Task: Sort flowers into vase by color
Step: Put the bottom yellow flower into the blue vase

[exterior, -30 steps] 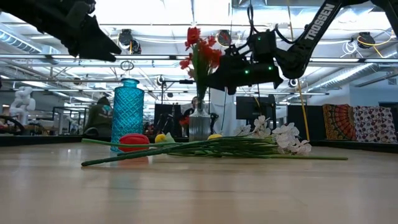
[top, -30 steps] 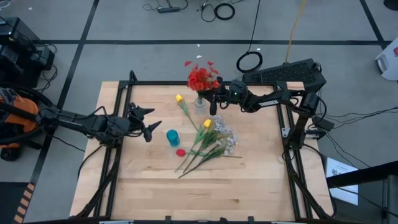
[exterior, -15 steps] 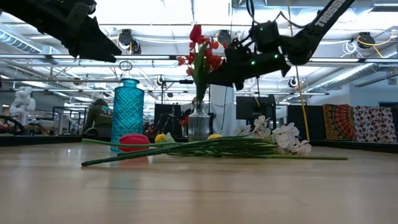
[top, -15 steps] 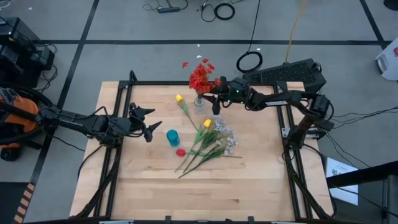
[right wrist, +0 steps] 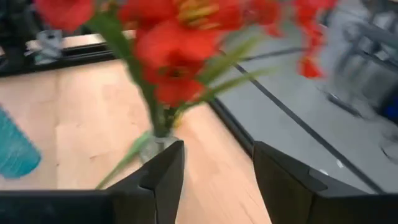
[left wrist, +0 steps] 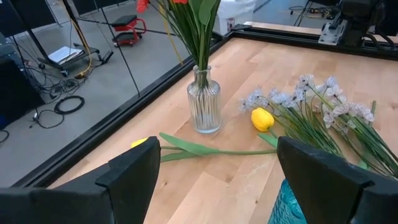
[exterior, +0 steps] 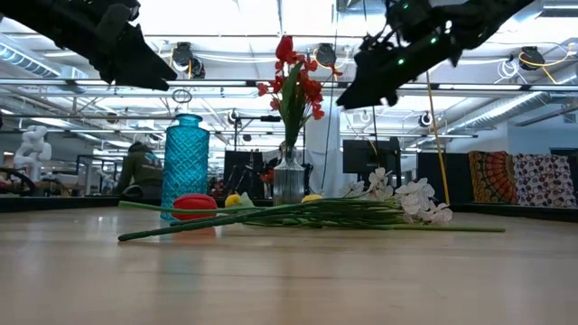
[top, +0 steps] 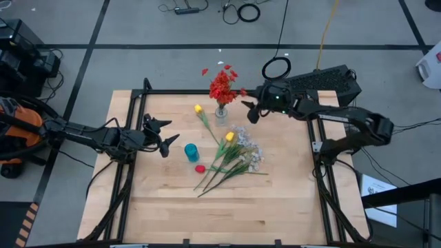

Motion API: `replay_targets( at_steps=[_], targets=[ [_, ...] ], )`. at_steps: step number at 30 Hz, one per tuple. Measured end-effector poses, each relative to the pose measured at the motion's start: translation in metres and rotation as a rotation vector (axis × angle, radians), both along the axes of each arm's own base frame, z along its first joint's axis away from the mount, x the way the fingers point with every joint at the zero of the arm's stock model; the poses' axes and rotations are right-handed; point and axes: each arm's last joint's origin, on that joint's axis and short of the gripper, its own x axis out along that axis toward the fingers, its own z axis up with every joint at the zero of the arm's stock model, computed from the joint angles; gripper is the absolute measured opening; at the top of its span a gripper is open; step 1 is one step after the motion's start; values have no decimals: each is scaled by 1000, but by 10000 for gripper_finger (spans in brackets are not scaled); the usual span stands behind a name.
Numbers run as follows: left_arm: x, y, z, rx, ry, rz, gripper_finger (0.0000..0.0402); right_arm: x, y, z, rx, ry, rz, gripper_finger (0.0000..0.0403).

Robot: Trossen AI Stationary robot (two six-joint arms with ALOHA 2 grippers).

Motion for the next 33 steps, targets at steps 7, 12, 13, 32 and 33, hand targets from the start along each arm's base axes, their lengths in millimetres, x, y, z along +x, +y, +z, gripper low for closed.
replay_targets(
  at_steps=[7, 12, 13, 32, 33],
  targets=[
    [1, 0, 3, -7, -39, 0, 327, -22, 9, 9, 180, -13, -165, 182],
    [5, 0, 10, -20, -127, 16, 327, -29, 13, -2, 314, 63, -224, 182],
    [6, 0, 12, -28, -154, 29, 327, -31, 14, -4, 340, 88, -236, 182],
    [51, -9, 55, -190, -148, 90, 327, -74, 33, -38, 615, 541, -566, 178],
    [56, -10, 61, -189, -128, 86, 327, -77, 35, -39, 630, 579, -583, 175]
  ],
)
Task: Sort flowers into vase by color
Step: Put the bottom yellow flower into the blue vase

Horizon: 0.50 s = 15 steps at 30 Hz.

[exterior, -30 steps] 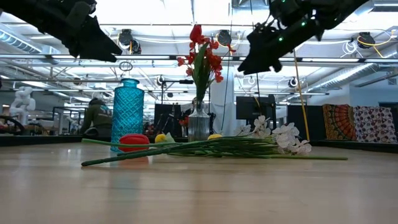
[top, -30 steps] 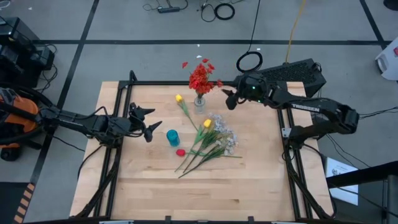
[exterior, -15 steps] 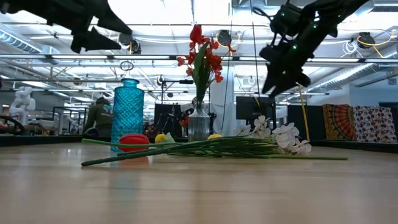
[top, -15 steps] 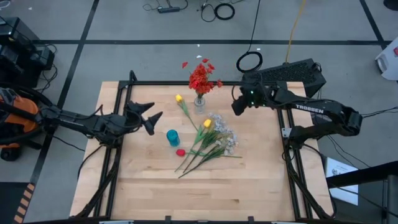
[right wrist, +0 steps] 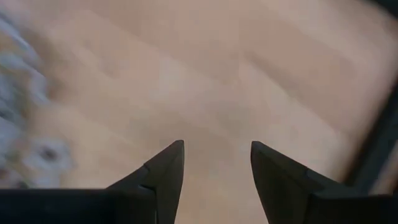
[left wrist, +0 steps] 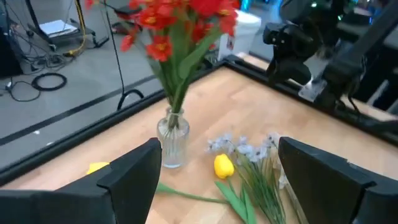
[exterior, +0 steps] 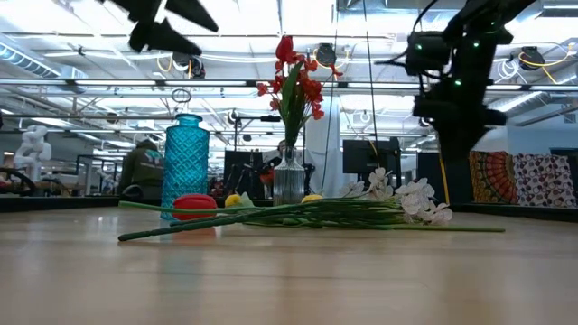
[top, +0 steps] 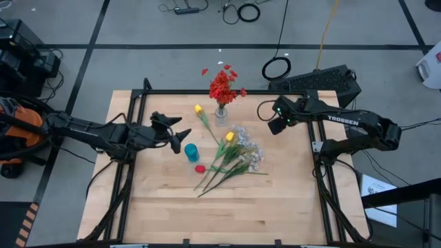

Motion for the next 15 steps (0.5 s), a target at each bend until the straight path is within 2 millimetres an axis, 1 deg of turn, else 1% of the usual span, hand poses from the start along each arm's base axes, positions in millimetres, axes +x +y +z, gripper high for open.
replay_targets(
  at_steps=[3, 7, 12, 15],
  targets=[
    [17, -3, 14, -33, 50, -26, 327, -8, 5, -2, 52, 78, -19, 165],
    [42, -4, 26, -179, 111, 3, 327, -12, 7, -6, 74, 114, -13, 156],
    [83, -3, 29, -283, 263, 10, 327, -16, 9, -14, 86, 143, 11, 153],
    [110, 3, 26, -363, 285, 48, 327, -18, 10, -18, 101, 157, 31, 153]
  ],
)
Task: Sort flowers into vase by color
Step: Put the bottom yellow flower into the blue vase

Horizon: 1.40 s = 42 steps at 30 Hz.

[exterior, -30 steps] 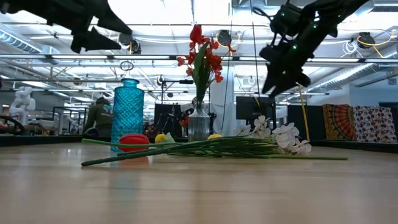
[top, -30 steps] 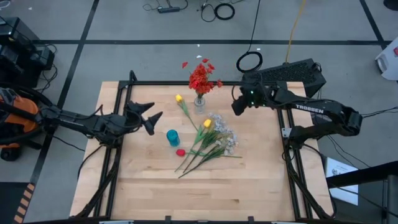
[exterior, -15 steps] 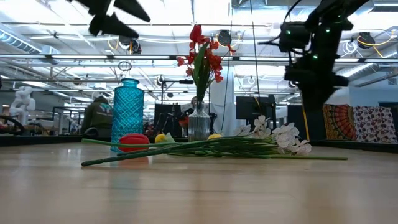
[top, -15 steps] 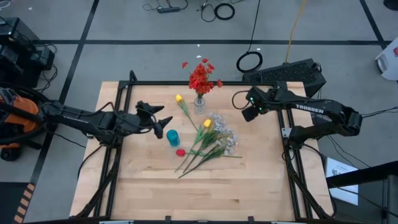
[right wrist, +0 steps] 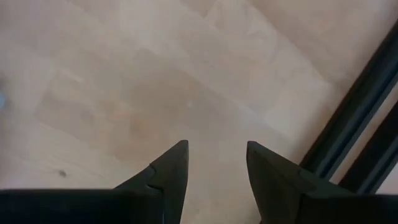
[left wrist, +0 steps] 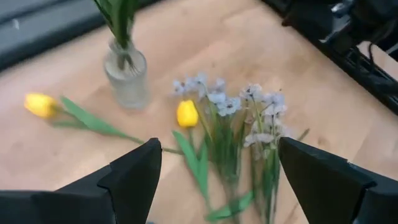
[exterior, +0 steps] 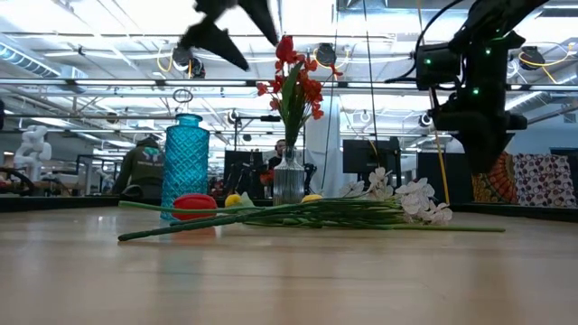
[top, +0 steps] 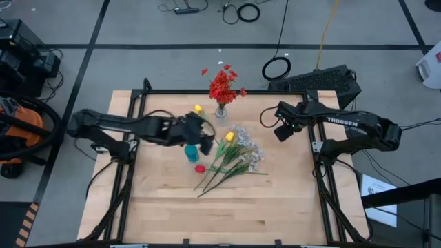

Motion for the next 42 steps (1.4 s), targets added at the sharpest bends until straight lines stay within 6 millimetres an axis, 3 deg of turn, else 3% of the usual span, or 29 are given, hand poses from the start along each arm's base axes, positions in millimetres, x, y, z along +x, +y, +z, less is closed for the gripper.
replay_targets(
  at_steps=[9, 20, 26, 32, 42],
  targets=[
    [59, 19, -53, -200, 159, -42, 327, -4, 3, -3, 20, -26, 76, 153],
    [84, 38, -120, -268, 333, 20, 327, 0, 1, 0, -41, -105, 153, 153],
    [91, 46, -150, -284, 428, -38, 327, 0, 1, 0, -42, -99, 181, 153],
    [93, 49, -165, -282, 470, -39, 327, 1, 1, 0, -46, -105, 186, 153],
    [93, 47, -168, -244, 510, -205, 327, 3, 0, 1, -55, -134, 145, 153]
  ],
)
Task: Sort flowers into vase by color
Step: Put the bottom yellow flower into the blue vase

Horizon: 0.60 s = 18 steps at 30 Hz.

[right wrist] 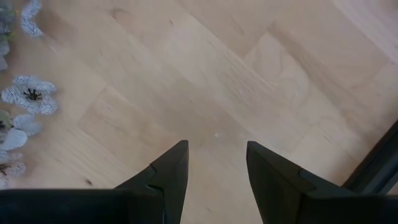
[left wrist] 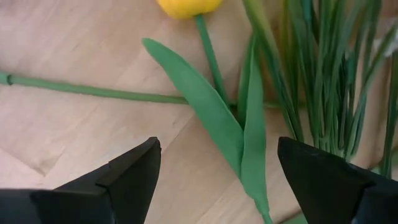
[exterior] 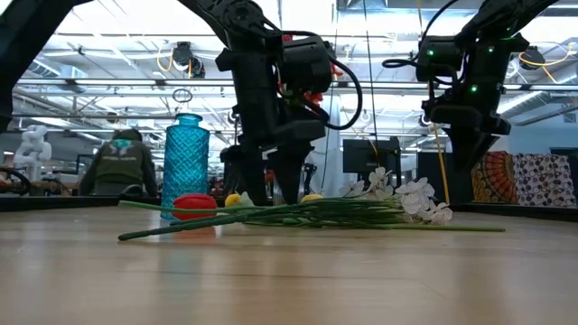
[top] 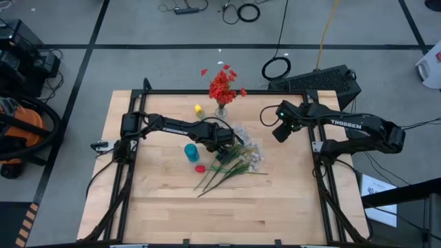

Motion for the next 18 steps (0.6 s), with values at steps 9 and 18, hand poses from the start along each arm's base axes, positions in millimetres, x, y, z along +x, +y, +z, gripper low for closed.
replay_targets(
  at_steps=[9, 18],
  targets=[
    [-2, 0, 0, 20, 23, -91, 327, 2, -1, 1, -7, -28, -25, 153],
    [-3, 0, -12, 13, 82, -93, 286, 4, -2, 1, -18, -49, -26, 153]
  ],
)
